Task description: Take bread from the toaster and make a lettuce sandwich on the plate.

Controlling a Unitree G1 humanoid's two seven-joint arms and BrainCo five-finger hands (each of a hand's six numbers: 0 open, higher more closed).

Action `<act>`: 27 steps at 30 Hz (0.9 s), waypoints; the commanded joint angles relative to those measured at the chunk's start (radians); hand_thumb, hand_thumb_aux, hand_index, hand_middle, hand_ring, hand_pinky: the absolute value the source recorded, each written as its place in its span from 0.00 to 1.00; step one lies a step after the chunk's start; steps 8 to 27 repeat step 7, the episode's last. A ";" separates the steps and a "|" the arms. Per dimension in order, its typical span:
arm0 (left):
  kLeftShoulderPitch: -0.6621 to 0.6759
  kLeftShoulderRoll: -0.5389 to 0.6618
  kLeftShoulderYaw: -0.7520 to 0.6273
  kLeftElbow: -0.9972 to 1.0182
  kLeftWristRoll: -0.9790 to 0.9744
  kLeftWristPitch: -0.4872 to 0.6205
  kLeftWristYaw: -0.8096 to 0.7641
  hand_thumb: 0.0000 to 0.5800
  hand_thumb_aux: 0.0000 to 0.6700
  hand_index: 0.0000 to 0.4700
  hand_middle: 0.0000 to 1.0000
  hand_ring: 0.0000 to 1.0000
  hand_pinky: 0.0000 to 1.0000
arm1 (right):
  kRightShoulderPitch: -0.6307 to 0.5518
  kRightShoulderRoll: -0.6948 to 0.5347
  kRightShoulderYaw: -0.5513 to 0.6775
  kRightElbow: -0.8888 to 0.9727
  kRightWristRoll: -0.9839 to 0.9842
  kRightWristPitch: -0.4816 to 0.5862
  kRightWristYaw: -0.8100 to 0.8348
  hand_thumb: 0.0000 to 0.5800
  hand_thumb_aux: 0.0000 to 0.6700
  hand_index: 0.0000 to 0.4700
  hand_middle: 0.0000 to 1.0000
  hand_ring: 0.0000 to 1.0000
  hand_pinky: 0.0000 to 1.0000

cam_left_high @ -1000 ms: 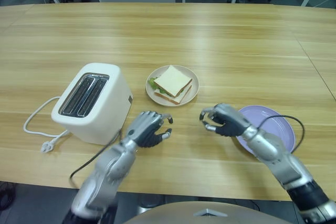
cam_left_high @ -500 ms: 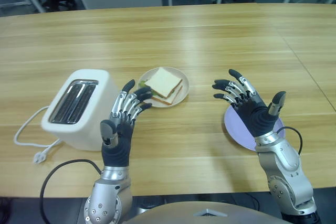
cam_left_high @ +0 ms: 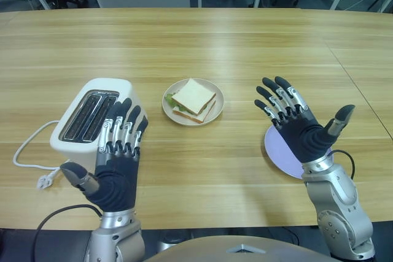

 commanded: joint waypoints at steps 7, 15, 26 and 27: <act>0.004 0.038 0.037 0.005 0.044 -0.017 -0.006 0.00 0.00 0.00 0.00 0.00 0.00 | 0.002 0.026 -0.038 -0.055 -0.039 0.058 -0.078 0.00 0.00 0.00 0.00 0.00 0.00; 0.004 0.038 0.037 0.005 0.044 -0.017 -0.006 0.00 0.00 0.00 0.00 0.00 0.00 | 0.002 0.026 -0.038 -0.055 -0.039 0.058 -0.078 0.00 0.00 0.00 0.00 0.00 0.00; 0.004 0.038 0.037 0.005 0.044 -0.017 -0.006 0.00 0.00 0.00 0.00 0.00 0.00 | 0.002 0.026 -0.038 -0.055 -0.039 0.058 -0.078 0.00 0.00 0.00 0.00 0.00 0.00; 0.004 0.038 0.037 0.005 0.044 -0.017 -0.006 0.00 0.00 0.00 0.00 0.00 0.00 | 0.002 0.026 -0.038 -0.055 -0.039 0.058 -0.078 0.00 0.00 0.00 0.00 0.00 0.00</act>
